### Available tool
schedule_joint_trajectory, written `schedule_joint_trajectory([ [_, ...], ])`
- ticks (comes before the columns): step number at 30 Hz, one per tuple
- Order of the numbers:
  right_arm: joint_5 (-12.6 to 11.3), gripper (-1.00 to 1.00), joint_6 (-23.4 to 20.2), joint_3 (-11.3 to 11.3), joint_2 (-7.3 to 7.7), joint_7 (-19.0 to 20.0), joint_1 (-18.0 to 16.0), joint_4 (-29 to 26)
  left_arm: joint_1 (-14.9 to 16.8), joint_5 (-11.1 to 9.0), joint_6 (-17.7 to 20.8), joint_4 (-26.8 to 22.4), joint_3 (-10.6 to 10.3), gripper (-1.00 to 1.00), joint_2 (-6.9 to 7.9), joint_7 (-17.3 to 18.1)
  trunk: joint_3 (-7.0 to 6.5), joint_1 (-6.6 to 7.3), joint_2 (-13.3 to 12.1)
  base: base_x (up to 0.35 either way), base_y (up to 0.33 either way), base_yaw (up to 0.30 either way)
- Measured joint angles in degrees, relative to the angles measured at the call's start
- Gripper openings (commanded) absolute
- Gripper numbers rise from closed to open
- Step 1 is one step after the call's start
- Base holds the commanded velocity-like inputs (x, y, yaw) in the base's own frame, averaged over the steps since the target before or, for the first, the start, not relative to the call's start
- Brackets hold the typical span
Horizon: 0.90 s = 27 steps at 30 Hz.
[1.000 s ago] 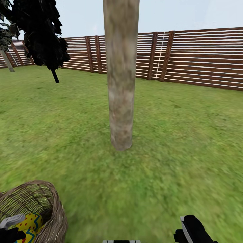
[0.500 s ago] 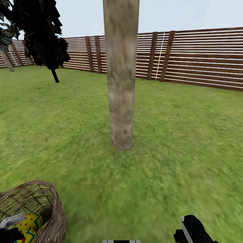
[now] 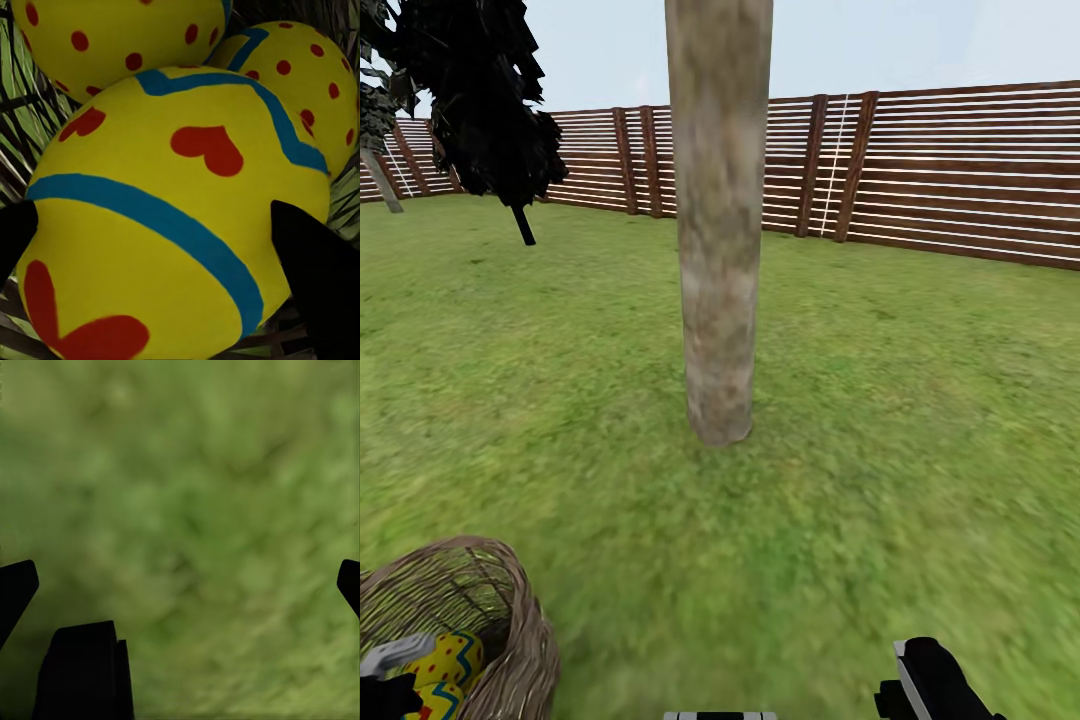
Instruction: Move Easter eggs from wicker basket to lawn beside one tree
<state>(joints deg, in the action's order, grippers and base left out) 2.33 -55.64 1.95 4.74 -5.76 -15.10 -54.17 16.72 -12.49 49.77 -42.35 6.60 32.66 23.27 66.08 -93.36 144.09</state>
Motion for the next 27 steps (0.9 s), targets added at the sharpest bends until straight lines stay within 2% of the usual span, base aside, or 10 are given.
schedule_joint_trajectory([
  [27, 0.02, 1.0, 0.0, -0.03, 0.01, 0.17, 0.0, 0.0, 0.03, 0.27, -0.07, -0.49, -0.18, -1.0, -0.22, -0.03, 0.0, 0.0, 0.0, 0.0, 0.0, 0.0],
])
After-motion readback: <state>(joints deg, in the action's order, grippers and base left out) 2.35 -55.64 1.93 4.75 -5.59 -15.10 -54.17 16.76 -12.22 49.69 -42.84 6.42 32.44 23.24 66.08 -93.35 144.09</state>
